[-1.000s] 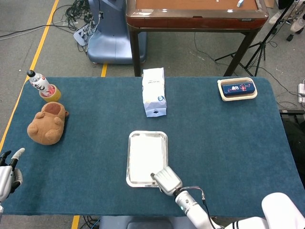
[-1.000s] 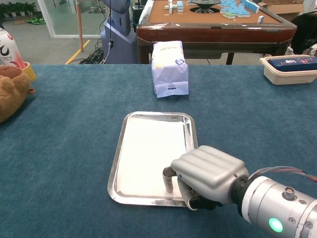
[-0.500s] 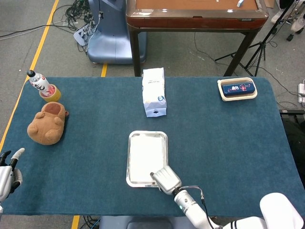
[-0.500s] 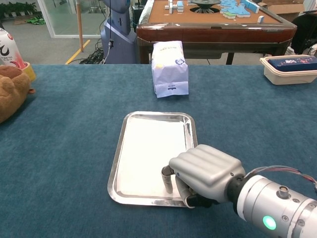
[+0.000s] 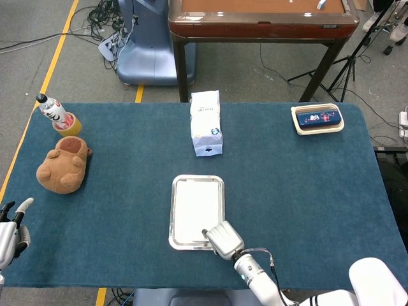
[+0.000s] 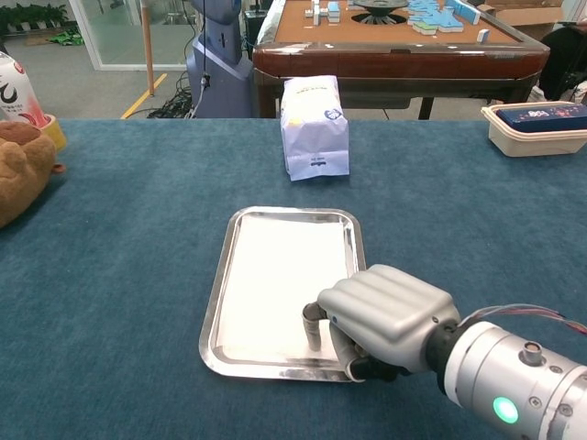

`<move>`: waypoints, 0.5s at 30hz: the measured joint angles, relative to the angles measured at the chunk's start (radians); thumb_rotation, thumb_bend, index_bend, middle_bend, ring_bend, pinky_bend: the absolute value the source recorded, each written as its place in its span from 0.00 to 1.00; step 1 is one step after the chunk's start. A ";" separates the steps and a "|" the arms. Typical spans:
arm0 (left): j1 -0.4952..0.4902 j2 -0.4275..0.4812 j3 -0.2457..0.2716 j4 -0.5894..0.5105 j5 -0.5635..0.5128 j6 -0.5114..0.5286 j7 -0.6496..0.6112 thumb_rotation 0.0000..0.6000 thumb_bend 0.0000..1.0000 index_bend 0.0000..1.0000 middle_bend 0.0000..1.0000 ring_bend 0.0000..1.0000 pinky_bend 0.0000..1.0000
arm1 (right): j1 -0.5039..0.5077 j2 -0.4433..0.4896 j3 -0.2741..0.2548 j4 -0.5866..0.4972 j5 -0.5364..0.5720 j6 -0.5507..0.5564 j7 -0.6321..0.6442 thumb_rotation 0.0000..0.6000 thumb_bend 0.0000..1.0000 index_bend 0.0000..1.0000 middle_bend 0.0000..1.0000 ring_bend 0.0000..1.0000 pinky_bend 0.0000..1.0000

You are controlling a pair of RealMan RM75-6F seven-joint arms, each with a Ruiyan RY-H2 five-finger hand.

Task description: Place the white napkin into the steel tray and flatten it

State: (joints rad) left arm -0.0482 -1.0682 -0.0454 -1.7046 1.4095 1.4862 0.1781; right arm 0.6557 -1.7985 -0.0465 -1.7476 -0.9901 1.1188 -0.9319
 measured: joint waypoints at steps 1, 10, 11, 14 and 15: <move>0.000 0.000 0.000 0.000 0.000 0.000 0.000 1.00 0.00 0.15 0.14 0.12 0.34 | 0.000 0.000 0.000 -0.001 0.000 0.000 0.000 1.00 1.00 0.38 1.00 1.00 1.00; -0.001 -0.001 0.000 0.000 -0.002 -0.002 0.004 1.00 0.00 0.15 0.14 0.12 0.34 | -0.002 0.011 -0.002 -0.018 -0.009 0.004 0.007 1.00 1.00 0.38 1.00 1.00 1.00; -0.001 -0.002 0.000 0.000 -0.002 -0.002 0.004 1.00 0.00 0.15 0.14 0.12 0.34 | -0.003 0.014 -0.003 -0.024 -0.013 0.005 0.009 1.00 1.00 0.38 1.00 1.00 1.00; -0.002 -0.003 0.000 0.002 -0.002 -0.004 0.005 1.00 0.00 0.15 0.14 0.12 0.34 | -0.004 0.026 -0.005 -0.042 -0.027 0.010 0.014 1.00 1.00 0.37 1.00 1.00 1.00; -0.002 -0.003 0.000 0.002 -0.002 -0.004 0.005 1.00 0.00 0.15 0.14 0.12 0.34 | -0.005 0.030 -0.006 -0.049 -0.032 0.012 0.015 1.00 1.00 0.37 1.00 1.00 1.00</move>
State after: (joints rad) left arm -0.0507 -1.0709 -0.0453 -1.7028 1.4073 1.4818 0.1835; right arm 0.6505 -1.7685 -0.0521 -1.7966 -1.0218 1.1310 -0.9165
